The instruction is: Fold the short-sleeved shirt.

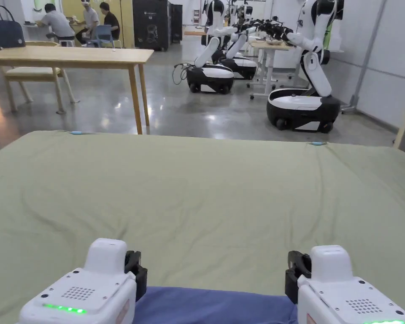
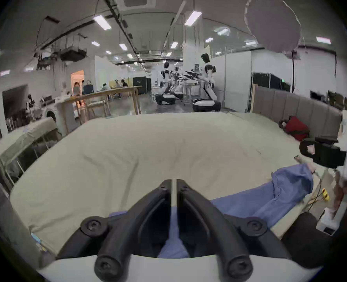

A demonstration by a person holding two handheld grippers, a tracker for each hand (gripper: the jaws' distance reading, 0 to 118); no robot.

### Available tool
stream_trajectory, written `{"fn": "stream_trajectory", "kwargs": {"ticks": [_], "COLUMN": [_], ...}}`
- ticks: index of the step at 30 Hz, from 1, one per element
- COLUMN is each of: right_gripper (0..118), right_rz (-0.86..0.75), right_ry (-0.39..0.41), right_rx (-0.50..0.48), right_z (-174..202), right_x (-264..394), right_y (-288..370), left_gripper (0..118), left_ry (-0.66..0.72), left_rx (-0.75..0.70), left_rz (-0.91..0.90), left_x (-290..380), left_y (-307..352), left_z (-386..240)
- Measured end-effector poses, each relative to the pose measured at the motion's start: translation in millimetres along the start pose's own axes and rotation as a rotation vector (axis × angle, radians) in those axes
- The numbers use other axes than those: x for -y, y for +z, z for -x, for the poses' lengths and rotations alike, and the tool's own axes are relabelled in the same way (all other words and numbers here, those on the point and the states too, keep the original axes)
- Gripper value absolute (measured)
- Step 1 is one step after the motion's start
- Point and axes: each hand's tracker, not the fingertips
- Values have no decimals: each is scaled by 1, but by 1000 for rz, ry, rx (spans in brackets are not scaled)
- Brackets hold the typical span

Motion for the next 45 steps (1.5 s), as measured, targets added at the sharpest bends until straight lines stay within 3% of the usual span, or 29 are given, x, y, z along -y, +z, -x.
{"fn": "stream_trajectory", "kwargs": {"ticks": [1, 3, 4, 9, 12, 14, 16, 19, 20, 21, 22, 23, 25, 26, 28, 31, 36, 40, 45], "right_gripper": [1, 1, 1, 1, 1, 1, 1, 1, 1, 1, 1, 1, 1, 1, 1, 1, 1, 1, 1], "right_rz": [0, 1, 5, 18, 26, 31, 38, 40, 41, 40, 39, 37, 34, 36, 52, 67, 75, 86, 90], "right_ry": [0, 1, -1, -46, -61, -78, -92, -104, -107, -111, -110, -109, -114, -117, -115, -112, -121, -134, -100], "right_rx": [0, -3, -8, -26, -26, -26, -25, -19, -20, -20, -16, -12, -10, -8, -12, -16, -35, -49, -20], "right_z": [0, 2, 6, 13, 17, 17, 18, 18, 18, 18, 19, 19, 18, 18, 16, 16, 17, 15, 4], "right_x": [0, 2, 3, 10, 13, 15, 14, 15, 14, 14, 13, 13, 12, 11, 11, 11, 12, 15, 18], "right_y": [0, 1, 4, 5, 3, 2, 2, 0, -2, -2, -3, -3, -3, -3, -5, -6, -9, -9, 0], "left_gripper": [21, 103, 118, 118, 118, 118, 118, 117, 107, 83, 40, 8, 7, 7, 7, 7, 7, 7, 7], "left_ry": [47, 140, 202, 470, 792, 1064, 1070, 1146, 1153, 1123, 1057, 1040, 1085, 1103, 1137, 1009, 578, 197, -200], "left_rx": [19, 50, 65, 123, 256, 500, 495, 665, 673, 656, 618, 574, 427, 433, 348, 164, 18, 5, -52], "left_rz": [-8, 53, 98, 251, 362, 407, 260, 292, 323, 332, 332, 342, 377, 385, 262, 232, 235, 230, 298], "left_x": [3, 10, 18, 74, 111, 147, 144, 140, 142, 140, 133, 134, 145, 144, 131, 104, 40, 7, 26], "left_y": [6, 7, 7, -12, -37, -62, -64, -84, -91, -96, -100, -103, -107, -102, -81, -63, -43, -47, -83], "left_z": [16, 49, 68, 142, 180, 190, 185, 170, 162, 154, 151, 148, 146, 148, 154, 165, 138, 38, -96]}}
